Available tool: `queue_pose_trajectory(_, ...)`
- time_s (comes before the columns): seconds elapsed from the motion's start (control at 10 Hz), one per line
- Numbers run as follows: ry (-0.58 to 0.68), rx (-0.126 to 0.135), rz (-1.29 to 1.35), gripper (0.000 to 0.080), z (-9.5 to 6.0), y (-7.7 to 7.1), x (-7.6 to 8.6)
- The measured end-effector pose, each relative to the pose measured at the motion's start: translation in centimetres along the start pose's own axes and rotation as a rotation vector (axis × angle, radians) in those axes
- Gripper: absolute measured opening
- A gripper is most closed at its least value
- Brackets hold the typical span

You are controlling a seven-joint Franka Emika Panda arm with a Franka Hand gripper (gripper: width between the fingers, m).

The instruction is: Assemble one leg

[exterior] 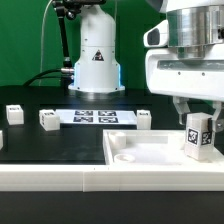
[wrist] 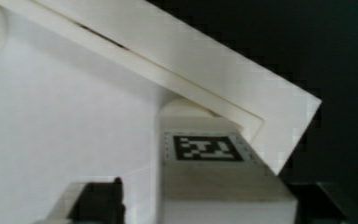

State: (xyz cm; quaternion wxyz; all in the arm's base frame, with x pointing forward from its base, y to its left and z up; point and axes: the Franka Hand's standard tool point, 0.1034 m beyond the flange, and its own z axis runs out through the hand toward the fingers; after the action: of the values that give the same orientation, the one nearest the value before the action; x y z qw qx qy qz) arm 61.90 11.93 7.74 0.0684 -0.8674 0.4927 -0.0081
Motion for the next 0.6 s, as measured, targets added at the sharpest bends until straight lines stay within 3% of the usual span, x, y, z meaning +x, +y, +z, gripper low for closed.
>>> queue_pose_trajectory(0.1, 0.001, -0.001, -0.087, 0.052, 0.0, 0.02, 0.04)
queue_pose_trajectory(0.2, 0.001, -0.002, -0.219, 0.0625, -0.01, 0.05, 0.08)
queue_pose_trajectory(0.5, -0.001, -0.01, -0.6, 0.0648, 0.02, 0.06, 0.08)
queue_pose_trajectory(0.6, -0.006, -0.03, -0.744, 0.0649, 0.12, 0.03, 0.03)
